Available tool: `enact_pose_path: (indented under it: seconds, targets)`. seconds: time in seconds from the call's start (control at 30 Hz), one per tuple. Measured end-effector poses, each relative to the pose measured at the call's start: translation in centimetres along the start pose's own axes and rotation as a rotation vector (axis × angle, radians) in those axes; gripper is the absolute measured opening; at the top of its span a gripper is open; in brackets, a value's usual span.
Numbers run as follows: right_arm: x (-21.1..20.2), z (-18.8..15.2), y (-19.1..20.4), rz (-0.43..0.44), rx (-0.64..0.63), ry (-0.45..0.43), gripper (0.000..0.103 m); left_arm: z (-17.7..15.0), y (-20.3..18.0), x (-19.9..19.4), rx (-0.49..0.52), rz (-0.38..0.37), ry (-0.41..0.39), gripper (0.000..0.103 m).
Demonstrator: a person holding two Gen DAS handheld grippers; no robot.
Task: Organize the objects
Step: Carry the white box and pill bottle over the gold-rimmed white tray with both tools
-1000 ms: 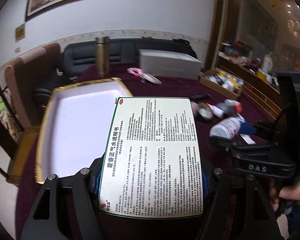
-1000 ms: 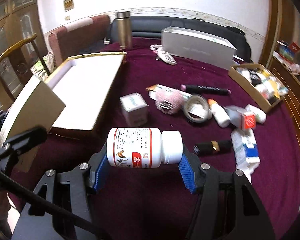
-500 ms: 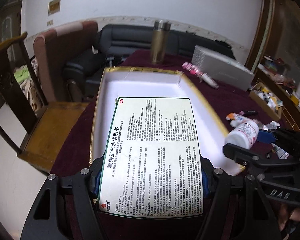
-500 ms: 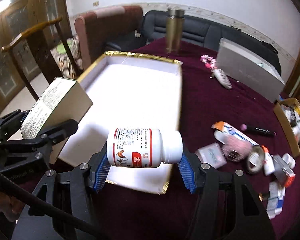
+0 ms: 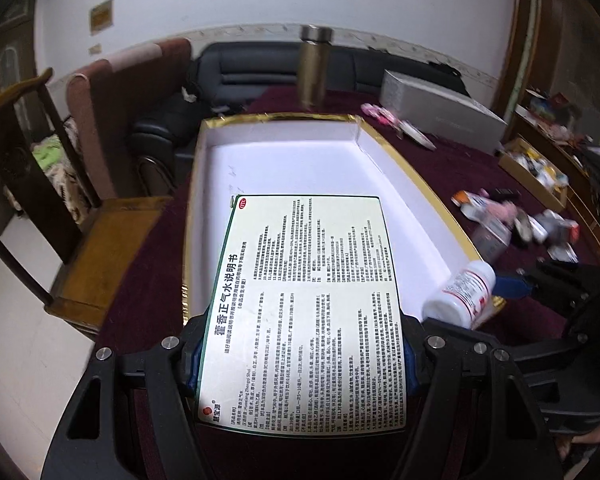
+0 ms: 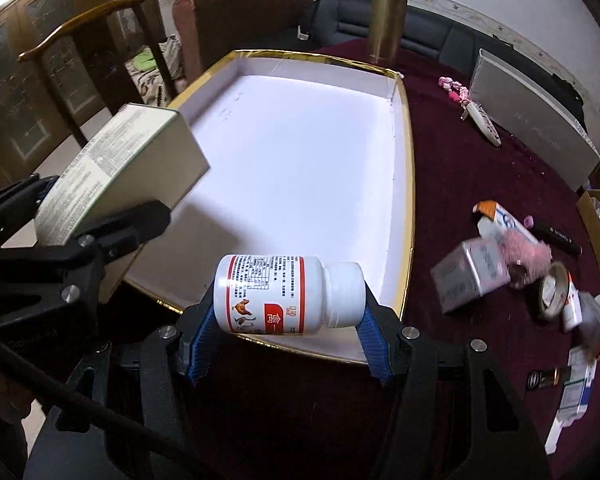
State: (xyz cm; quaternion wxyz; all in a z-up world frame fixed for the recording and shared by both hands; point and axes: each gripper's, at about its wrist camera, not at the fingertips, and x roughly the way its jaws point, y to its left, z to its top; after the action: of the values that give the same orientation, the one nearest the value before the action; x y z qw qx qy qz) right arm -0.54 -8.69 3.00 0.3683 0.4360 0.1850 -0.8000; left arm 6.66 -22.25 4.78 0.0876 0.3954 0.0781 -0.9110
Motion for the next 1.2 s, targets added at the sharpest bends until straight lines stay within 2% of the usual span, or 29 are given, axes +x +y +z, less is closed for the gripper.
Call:
enact_pose_path:
  seconds: [0.13, 0.27, 0.43, 0.57, 0.7, 0.8, 0.93, 1.07, 1.2]
  targets:
    - [-0.9, -0.6, 0.2, 0.026, -0.01, 0.004, 0.061, -0.2, -0.3, -1.1, 0.021, 0.002, -0.012, 0.065]
    - [-1.8, 0.5, -0.4, 0.036, 0.018, -0.021, 0.061, 1.5, 0.8, -1.8, -0.003, -0.001, -0.025, 0.065]
    - [-3.0, 4.3, -1.4, 0.062, 0.066, -0.037, 0.061, 4.8, 2.4, -2.3, 0.014, 0.022, -0.019, 0.065]
    - [-3.0, 9.0, -2.4, 0.084, 0.12, -0.042, 0.061, 8.7, 3.9, -0.8, -0.011, 0.043, 0.007, 0.065]
    - [-0.7, 13.7, -3.6, 0.086, 0.182, -0.011, 0.061, 11.6, 4.4, 3.5, -0.028, 0.079, 0.067, 0.065]
    - [2.1, 16.1, -4.6, 0.075, 0.242, 0.026, 0.061, 12.1, 4.4, 6.8, -0.021, 0.079, 0.12, 0.065]
    - [5.9, 18.1, -6.2, 0.072, 0.327, 0.074, 0.061, 12.2, 5.0, 10.3, -0.067, 0.07, 0.173, 0.065]
    - [9.3, 19.3, -6.9, 0.056, 0.369, 0.122, 0.061, 12.7, 4.3, 11.7, -0.033, 0.138, 0.165, 0.065]
    - [11.8, 20.3, -7.5, 0.053, 0.404, 0.147, 0.061, 13.5, 4.8, 13.4, -0.07, 0.153, 0.192, 0.065]
